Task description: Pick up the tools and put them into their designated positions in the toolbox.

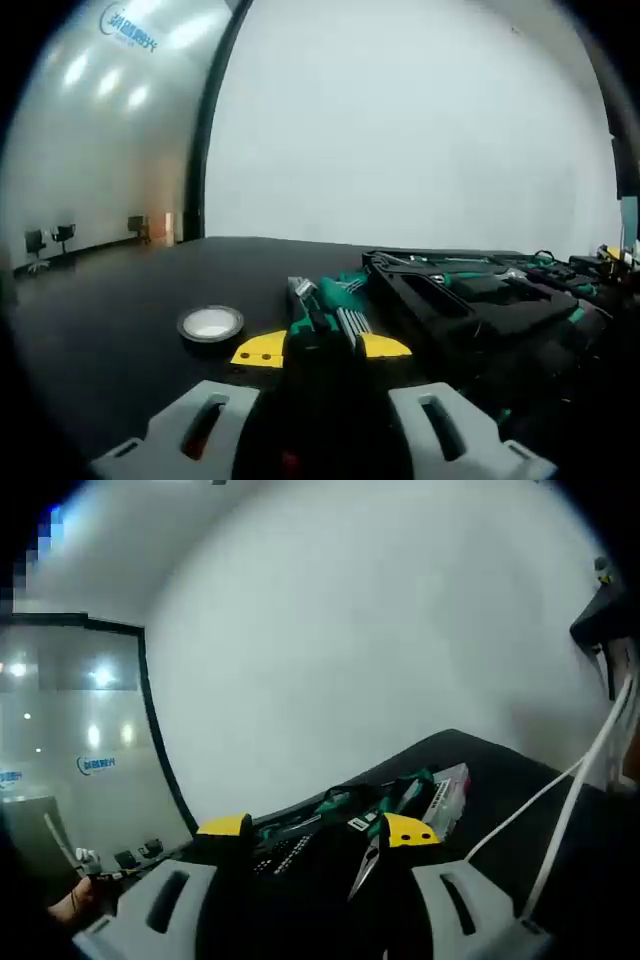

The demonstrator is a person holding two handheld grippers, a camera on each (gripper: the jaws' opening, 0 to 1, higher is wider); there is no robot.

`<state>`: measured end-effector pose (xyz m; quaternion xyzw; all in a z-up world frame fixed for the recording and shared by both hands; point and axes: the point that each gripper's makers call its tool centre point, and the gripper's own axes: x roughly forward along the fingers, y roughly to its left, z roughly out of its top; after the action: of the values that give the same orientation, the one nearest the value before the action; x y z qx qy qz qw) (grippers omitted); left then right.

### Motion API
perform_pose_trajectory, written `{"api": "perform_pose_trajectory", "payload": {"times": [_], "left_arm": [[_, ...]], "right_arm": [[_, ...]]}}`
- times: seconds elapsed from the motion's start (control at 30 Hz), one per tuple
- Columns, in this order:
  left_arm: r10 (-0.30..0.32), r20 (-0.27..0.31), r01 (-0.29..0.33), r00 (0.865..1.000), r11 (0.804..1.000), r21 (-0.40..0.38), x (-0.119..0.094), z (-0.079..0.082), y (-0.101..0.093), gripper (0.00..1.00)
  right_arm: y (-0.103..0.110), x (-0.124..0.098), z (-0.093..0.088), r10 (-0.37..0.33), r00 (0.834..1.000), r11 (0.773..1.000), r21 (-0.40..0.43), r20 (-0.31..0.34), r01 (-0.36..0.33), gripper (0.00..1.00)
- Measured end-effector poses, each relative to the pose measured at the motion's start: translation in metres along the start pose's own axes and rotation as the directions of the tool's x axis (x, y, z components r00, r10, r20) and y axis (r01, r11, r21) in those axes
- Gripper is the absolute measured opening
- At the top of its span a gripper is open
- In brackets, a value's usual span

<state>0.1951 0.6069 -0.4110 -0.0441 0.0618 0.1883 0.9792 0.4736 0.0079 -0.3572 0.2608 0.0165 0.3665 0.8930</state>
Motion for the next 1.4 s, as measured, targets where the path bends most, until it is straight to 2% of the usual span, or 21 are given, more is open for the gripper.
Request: {"api": "perform_pose_trajectory", "payload": {"times": [0.17, 1.4], "left_arm": [[0.005, -0.012, -0.005, 1.000, 0.999, 0.032, 0.0012, -0.0020, -0.0026, 0.25], [0.003, -0.010, -0.003, 1.000, 1.000, 0.023, -0.0011, -0.0019, -0.0046, 0.25]], "right_arm": [[0.0005, -0.0007, 0.0002, 0.002, 1.000, 1.000, -0.001, 0.001, -0.002, 0.48], [-0.0003, 0.0019, -0.0029, -0.001, 1.000, 1.000, -0.004, -0.014, 0.001, 0.48]]}}
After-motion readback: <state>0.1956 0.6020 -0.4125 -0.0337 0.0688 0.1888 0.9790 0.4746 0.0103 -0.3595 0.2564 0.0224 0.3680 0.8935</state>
